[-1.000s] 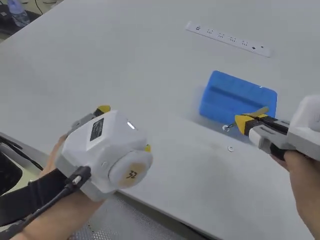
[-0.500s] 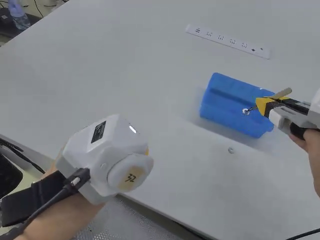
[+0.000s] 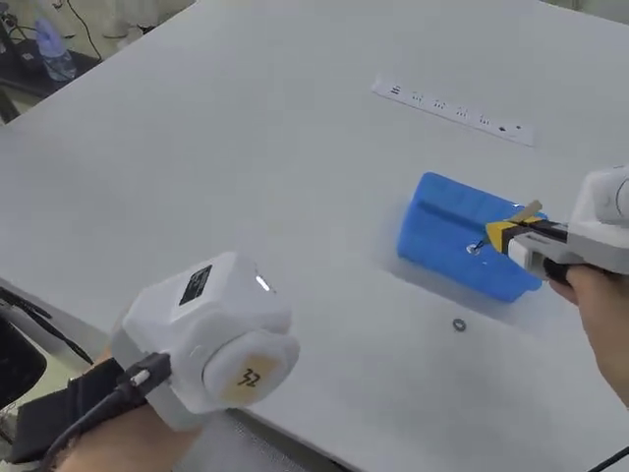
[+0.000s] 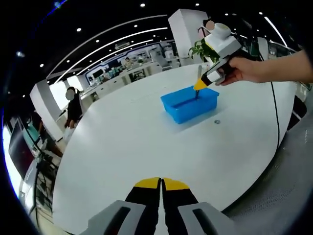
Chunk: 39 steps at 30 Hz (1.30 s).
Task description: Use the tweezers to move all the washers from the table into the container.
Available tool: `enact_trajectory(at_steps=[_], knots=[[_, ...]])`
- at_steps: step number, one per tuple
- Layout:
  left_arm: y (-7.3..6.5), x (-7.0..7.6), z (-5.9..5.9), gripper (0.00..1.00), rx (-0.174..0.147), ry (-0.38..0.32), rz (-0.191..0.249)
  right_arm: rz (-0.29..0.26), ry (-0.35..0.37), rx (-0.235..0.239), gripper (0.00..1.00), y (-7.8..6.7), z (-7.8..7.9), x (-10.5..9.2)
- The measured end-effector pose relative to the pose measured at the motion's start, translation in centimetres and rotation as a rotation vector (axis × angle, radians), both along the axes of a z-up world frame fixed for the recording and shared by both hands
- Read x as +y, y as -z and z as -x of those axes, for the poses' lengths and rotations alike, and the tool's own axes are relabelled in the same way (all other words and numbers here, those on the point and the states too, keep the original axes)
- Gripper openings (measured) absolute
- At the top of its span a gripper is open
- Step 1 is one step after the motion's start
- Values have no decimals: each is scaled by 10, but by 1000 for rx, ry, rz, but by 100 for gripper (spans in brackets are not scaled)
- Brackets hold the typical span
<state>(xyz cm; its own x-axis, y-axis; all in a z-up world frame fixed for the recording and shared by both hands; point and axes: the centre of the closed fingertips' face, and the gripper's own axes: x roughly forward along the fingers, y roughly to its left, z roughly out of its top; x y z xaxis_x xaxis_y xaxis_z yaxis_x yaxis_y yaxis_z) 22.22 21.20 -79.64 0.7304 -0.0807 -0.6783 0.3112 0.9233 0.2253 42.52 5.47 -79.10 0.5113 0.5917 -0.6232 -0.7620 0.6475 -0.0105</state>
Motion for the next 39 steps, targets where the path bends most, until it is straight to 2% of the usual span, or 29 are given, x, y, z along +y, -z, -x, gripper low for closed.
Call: enact_trajectory(at_steps=[1, 2, 3, 5, 7, 8, 12, 13, 14, 16, 17, 18, 19, 21, 22, 23, 24, 25, 28, 32, 36, 38, 39], knots=[[1, -1, -1, 0, 4, 17, -11, 7, -7, 8, 3, 3, 0, 2], [5, -4, 2, 0, 33, 39, -6, 12, -10, 13, 3, 6, 0, 4], [8, -9, 3, 0, 55, 60, 9, 17, -14, 15, 3, 7, -1, 3], [9, -15, 5, 0, 75, 86, 33, 22, -23, 24, 3, 11, -2, 5], [17, -15, 10, 0, 146, 72, 57, 27, -30, 37, 3, 12, 0, 5], [20, -17, 12, 0, 181, 103, 55, 31, -31, 40, 3, 13, 0, 5], [25, -11, 5, 0, 230, 98, 36, 49, -43, 50, 3, 17, 0, 8], [29, -10, 5, 0, 271, 88, 41, 56, -47, 58, 3, 20, 0, 7], [32, -11, 4, 0, 292, 85, 48, 63, -52, 69, 3, 22, 1, 7], [37, -14, -4, 0, 306, 89, 71, 70, -59, 62, 3, 23, 1, 10], [44, -19, -1, 0, 360, 106, 91, 78, -64, 59, 3, 23, 1, 8], [48, -19, 0, 0, 386, 108, 80, 78, -66, 51, 3, 22, 0, 8], [54, -19, 3, 0, 427, 130, 45, 80, -67, 49, 3, 22, 0, 8], [60, -21, 5, 0, 445, 150, 8, 80, -66, 50, 3, 23, 0, 7], [68, -23, 12, 0, 487, 162, -2, 75, -63, 52, 3, 23, -1, 7], [72, -25, 15, 0, 506, 172, -10, 72, -61, 56, 3, 24, -2, 7], [66, -31, 3, 0, 416, 270, -26, 67, -60, 58, 3, 24, -2, 8], [68, -24, 11, 0, 467, 180, -34, 67, -60, 57, 3, 24, -1, 8], [71, -25, 8, 0, 455, 198, -31, 68, -69, 50, 3, 24, 0, 9], [73, -24, 7, 0, 469, 194, -14, 59, -70, 52, 3, 24, -1, 7], [71, -27, 9, 0, 471, 230, -26, 54, -69, 52, 3, 25, -3, 6], [71, -29, 8, 0, 454, 224, -26, 57, -79, 50, 3, 25, -1, 6], [71, -30, 7, 0, 434, 259, -56, 66, -89, 42, 3, 24, 1, 7]])
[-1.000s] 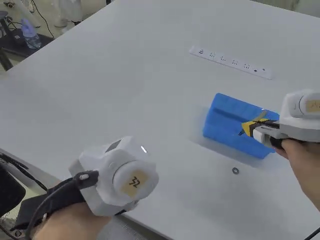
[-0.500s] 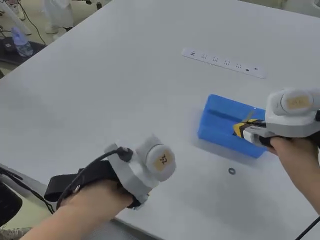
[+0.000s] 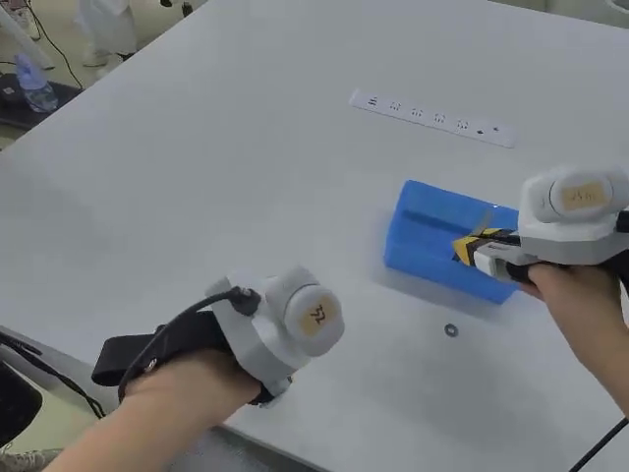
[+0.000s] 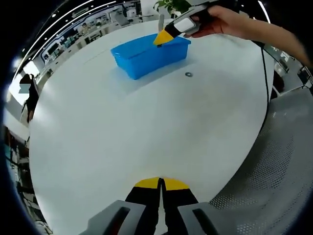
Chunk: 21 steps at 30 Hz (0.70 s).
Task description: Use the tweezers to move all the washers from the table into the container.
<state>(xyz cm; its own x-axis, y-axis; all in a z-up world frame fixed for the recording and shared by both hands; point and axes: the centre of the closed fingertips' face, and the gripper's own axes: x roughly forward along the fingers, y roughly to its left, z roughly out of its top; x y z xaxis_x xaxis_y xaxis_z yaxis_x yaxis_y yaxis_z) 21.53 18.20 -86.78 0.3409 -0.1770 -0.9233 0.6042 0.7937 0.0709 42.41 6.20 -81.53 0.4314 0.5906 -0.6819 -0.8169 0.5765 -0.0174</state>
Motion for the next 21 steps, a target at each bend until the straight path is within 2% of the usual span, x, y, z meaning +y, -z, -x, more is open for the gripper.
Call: enact_trajectory(at_steps=[2, 4, 7, 8, 9, 11, 13, 15, 16, 17, 18, 20, 21], knots=[[-1, -2, -2, 0, -40, 60, -32, 5, -4, -8, 3, -1, 1, 0], [-1, -3, -1, 0, -35, 23, -35, -5, -6, -9, 3, -4, 3, 0], [-2, -4, -1, 0, -30, 25, -50, -29, 2, -12, 4, -14, 5, -3], [-2, -3, -1, 0, -26, 8, -48, -32, 7, -12, 4, -13, 6, -5], [-1, -4, -1, 0, -19, -26, -25, -42, 9, -13, 4, -16, 6, -6], [-2, -2, -1, 0, -21, -31, -7, -55, 17, -15, 4, -20, 5, -7], [-3, -6, 0, 2, -16, -78, 37, -59, 26, -10, 4, -25, 4, -9], [-4, -10, 1, 12, 2, -131, 111, -77, 36, -9, 4, -28, 5, -9], [-6, -18, 3, 18, 28, -167, 184, -95, 40, -9, 4, -33, 6, -10], [-7, -20, 3, 25, 35, -191, 210, -104, 45, -11, 4, -37, 7, -11], [-9, -21, 4, 28, 28, -198, 225, -111, 49, -16, 4, -41, 8, -14], [-10, -20, 6, 31, 10, -180, 211, -131, 58, -34, 4, -54, 12, -17], [-12, -21, 6, 33, 7, -183, 224, -140, 60, -40, 4, -59, 14, -18]])
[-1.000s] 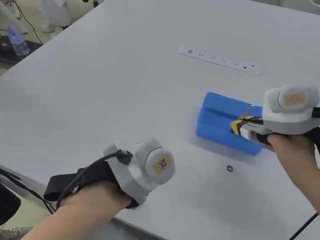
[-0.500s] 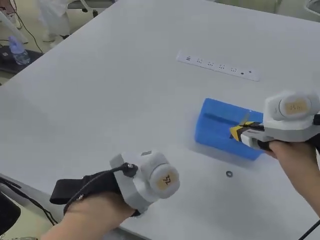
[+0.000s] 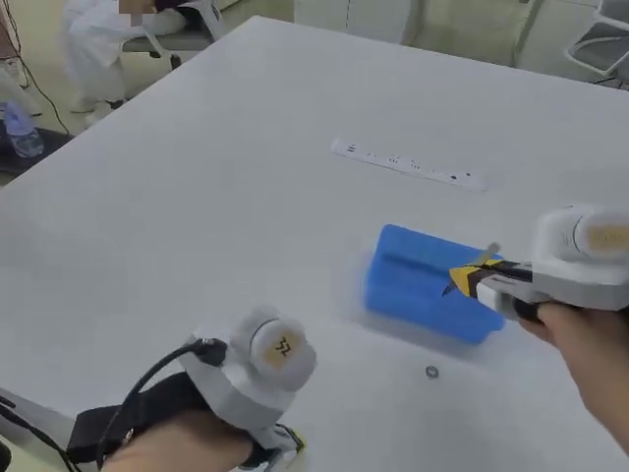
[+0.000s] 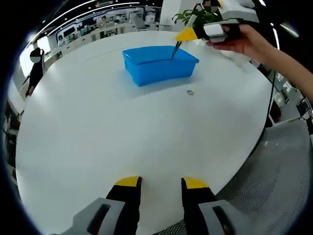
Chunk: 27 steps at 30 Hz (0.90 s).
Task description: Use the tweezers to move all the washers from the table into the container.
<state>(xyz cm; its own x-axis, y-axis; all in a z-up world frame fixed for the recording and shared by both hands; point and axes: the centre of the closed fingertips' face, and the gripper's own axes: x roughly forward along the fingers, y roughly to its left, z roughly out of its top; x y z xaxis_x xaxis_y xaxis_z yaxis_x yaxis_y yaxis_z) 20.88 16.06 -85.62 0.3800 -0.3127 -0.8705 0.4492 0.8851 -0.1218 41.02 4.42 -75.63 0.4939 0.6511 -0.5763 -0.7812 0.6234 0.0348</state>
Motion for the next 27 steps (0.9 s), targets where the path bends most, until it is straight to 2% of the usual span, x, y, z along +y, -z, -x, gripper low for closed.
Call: enact_trajectory(at_steps=[2, 4, 6, 8, 9, 10, 13, 14, 15, 16, 19, 20, 22, 23, 25, 27], knots=[[-2, -7, -4, 43, 4, -42, 68, -21, 5, -8, 4, -7, 3, -4], [-3, -2, -5, 53, 8, -60, 69, -40, 6, -18, 4, -14, 11, -5], [-7, 1, -9, 60, -19, -80, 83, -59, 10, -16, 4, -20, 18, -9], [-15, 5, -16, 68, -68, -119, 102, -72, 10, -9, 4, -22, 27, -10], [-18, 7, -16, 70, -70, -130, 104, -74, 7, -7, 4, -22, 30, -10], [-21, 12, -19, 73, -91, -145, 109, -69, 1, -7, 4, -21, 35, -10], [-39, 20, -28, 79, -195, -198, 121, -41, -14, -5, 4, -16, 48, -9], [-45, 24, -32, 83, -236, -218, 111, -37, -15, -2, 4, -14, 51, -10], [-57, 29, -38, 88, -324, -233, 100, -37, -14, 4, 4, -12, 55, -10], [-63, 30, -39, 91, -359, -239, 100, -40, -13, 8, 4, -11, 57, -10], [-83, 35, -40, 98, -450, -286, 103, -40, -12, 38, 4, -3, 65, -8], [-85, 34, -37, 98, -445, -281, 103, -39, -12, 38, 4, -2, 66, -8], [-95, 36, -39, 99, -501, -298, 100, -36, -12, 51, 4, 1, 68, -8], [-103, 36, -40, 99, -546, -310, 107, -40, -9, 57, 4, 3, 69, -8], [-111, 40, -41, 99, -590, -345, 109, -47, -7, 69, 4, 5, 69, -7], [-119, 40, -42, 99, -646, -340, 115, -43, -7, 77, 4, 9, 70, -6]])
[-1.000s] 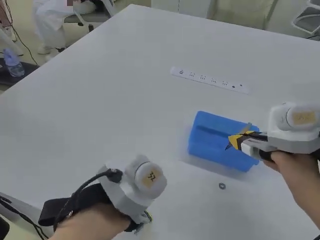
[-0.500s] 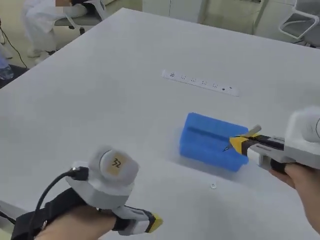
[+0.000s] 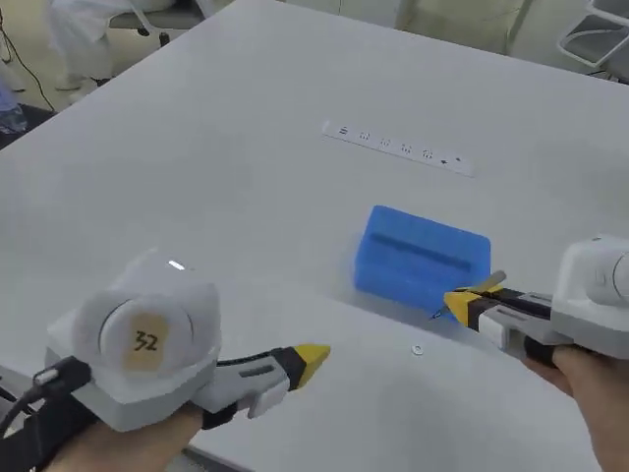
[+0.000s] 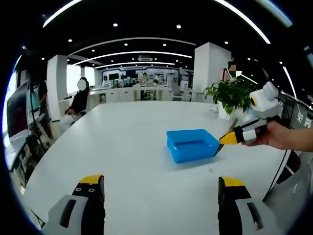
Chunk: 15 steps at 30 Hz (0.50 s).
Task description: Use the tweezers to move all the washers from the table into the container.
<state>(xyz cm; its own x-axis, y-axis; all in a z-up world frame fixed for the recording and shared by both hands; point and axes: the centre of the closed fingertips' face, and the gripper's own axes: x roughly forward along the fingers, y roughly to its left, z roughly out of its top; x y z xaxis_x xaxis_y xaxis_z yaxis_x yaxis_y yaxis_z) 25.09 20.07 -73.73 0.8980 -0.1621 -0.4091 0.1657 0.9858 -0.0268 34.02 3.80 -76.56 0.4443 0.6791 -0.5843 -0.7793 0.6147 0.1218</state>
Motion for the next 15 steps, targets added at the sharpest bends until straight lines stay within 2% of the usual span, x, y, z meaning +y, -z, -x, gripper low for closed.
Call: enact_trajectory(at_steps=[4, 5, 9, 10, 11, 12, 15], knots=[[3, -1, 4, 99, 6, 6, -14, 17, -13, 19, 4, 12, 4, 2], [3, -1, 5, 99, -2, 5, -16, 22, -16, 23, 4, 14, 5, 3], [-4, -4, 4, 99, -69, 12, -6, 44, -26, 38, 4, 26, 6, 2], [-2, -4, 2, 99, -64, 18, 5, 51, -27, 38, 4, 28, 6, 1], [2, -5, 2, 99, -43, 20, 15, 55, -26, 38, 4, 29, 6, 0], [4, -3, 2, 99, -27, 16, 7, 56, -26, 38, 4, 29, 5, -1], [3, -3, 3, 99, -39, 18, 2, 57, -20, 38, 4, 31, 3, -2]])
